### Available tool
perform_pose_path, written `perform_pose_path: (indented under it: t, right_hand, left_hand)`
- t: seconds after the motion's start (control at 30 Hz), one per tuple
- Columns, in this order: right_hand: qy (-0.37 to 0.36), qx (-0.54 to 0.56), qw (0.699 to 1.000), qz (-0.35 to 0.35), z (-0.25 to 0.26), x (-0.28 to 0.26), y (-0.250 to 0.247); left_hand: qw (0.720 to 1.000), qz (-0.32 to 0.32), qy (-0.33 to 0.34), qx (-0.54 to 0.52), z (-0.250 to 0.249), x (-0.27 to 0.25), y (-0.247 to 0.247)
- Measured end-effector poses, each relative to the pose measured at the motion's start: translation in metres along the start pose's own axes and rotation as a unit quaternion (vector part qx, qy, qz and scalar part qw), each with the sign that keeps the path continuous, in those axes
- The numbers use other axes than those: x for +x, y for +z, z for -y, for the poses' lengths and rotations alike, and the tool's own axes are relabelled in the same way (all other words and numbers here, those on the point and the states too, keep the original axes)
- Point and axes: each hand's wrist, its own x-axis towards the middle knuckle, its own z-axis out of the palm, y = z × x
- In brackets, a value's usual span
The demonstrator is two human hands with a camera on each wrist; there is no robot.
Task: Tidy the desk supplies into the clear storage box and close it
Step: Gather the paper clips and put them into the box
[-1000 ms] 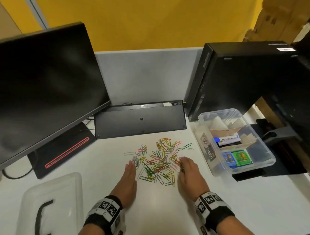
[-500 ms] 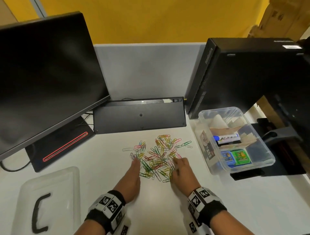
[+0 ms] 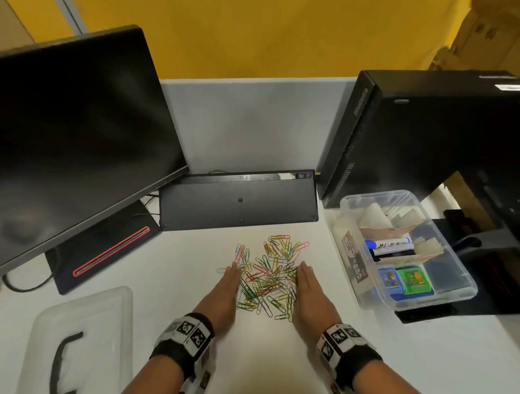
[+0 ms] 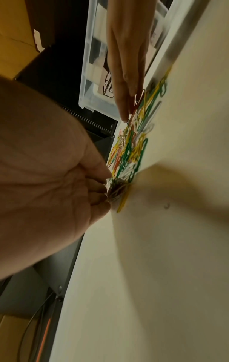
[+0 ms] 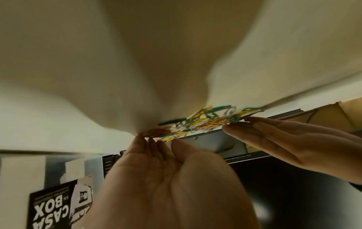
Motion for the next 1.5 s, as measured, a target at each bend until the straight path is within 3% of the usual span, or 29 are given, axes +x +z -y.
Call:
perform_pose_path:
  t: [0.2, 0.37, 0.7, 0.8, 0.93, 1.1, 1.5]
  right_hand:
    - [-0.055, -0.044, 0.997, -0.041, 0.017, 0.052, -0.041]
    - [-0.077, -0.152, 0.983, 0.066, 0.028, 0.094, -0.038]
    - [-0.145, -0.126, 0.979, 0.074, 0.009, 0.041, -0.026]
    - [-0.135, -0.109, 0.984, 0.033, 0.002, 0.031, -0.031]
    - [-0.085, -0.128, 0.986, 0.063, 0.000, 0.021, -0.025]
    - [-0.100, -0.099, 0.990, -0.003, 0.014, 0.018, -0.008]
    - [-0.117, -0.103, 0.988, -0.019, 0.006, 0.020, -0.004]
  left_hand:
    - [0.995, -0.088, -0.013, 0.035, 0.000, 0.027, -0.022]
    - [0.981, -0.095, -0.056, 0.157, -0.011, 0.057, -0.030]
    - [0.987, -0.082, 0.034, 0.136, -0.010, 0.037, -0.010]
    - [0.990, -0.085, 0.029, 0.108, -0.003, 0.023, -0.015]
    - [0.992, -0.072, 0.003, 0.108, 0.000, 0.018, -0.016]
    - [0.991, -0.094, 0.010, 0.098, -0.013, 0.027, -0.011]
    - [0.985, -0.099, 0.046, 0.131, -0.009, 0.027, -0.012]
